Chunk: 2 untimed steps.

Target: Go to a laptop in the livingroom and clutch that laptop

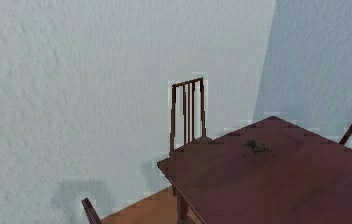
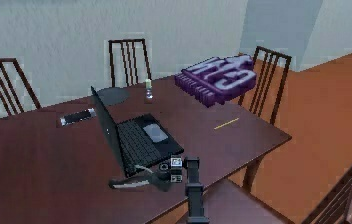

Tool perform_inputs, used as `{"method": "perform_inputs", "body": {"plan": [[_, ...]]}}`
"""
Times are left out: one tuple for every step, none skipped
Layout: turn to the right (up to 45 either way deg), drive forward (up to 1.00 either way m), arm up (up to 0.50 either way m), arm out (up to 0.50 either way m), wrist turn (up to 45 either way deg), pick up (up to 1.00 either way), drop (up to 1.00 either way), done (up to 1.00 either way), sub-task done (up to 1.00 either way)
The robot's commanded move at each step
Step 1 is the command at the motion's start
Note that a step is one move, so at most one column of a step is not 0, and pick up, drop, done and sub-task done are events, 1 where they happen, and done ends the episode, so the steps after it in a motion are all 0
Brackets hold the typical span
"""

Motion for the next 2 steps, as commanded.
{"method": "perform_inputs", "body": {"plan": [[0.0, 0.00, 0.10, 0.00, 0.0, 0.00, 0.00, 0.00, 0.00], [0.0, 0.00, 0.00, 0.00, 0.0, 0.00, 0.00, 1.00, 0.00]]}}
